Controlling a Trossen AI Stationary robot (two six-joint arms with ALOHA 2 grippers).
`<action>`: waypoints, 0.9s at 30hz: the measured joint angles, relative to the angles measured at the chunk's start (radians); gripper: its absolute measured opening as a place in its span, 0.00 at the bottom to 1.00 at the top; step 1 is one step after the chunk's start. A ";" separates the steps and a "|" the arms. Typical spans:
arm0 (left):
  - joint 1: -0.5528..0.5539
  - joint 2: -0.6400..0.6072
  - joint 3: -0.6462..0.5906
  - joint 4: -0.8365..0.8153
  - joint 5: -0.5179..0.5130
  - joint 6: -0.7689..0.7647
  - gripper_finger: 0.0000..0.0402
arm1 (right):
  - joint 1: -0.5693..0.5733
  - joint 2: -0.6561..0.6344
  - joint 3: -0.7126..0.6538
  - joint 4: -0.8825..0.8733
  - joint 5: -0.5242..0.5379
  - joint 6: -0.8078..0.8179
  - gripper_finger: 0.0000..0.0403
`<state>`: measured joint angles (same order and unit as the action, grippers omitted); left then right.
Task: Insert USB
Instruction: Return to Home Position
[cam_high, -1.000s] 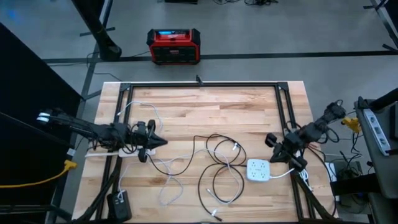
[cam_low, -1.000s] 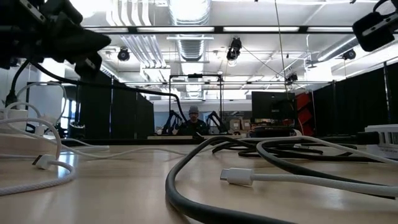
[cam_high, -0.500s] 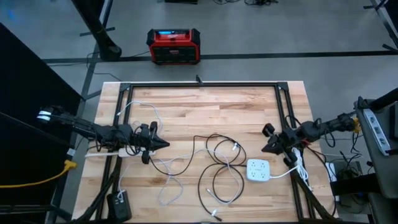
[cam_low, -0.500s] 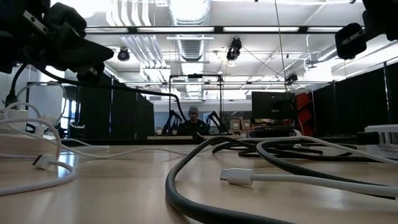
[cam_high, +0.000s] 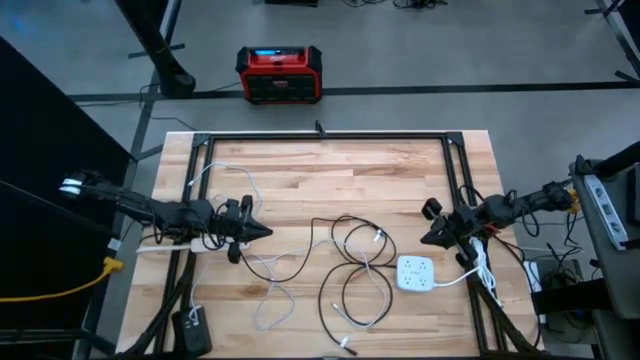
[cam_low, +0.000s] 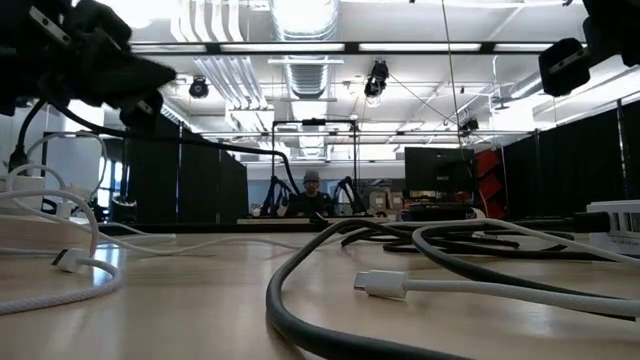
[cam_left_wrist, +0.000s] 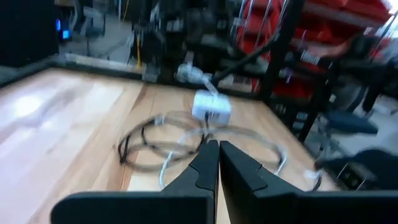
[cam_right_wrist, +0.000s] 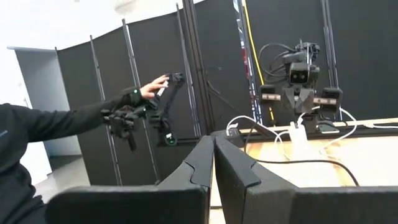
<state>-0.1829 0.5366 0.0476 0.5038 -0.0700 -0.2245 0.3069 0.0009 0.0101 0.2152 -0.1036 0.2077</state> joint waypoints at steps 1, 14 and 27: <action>0.000 -0.052 -0.021 0.000 0.000 0.000 0.00 | 0.000 -0.001 0.000 -0.003 0.000 0.000 0.00; 0.000 -0.361 -0.039 -0.383 0.000 0.000 0.00 | 0.000 0.002 0.000 -0.001 0.000 0.000 0.00; 0.000 -0.365 -0.039 -0.436 -0.001 0.000 0.00 | 0.000 0.002 0.000 -0.001 0.000 0.000 0.00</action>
<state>-0.1829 0.1716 0.0082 0.0676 -0.0708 -0.2249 0.3069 0.0032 0.0101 0.2138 -0.1036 0.2077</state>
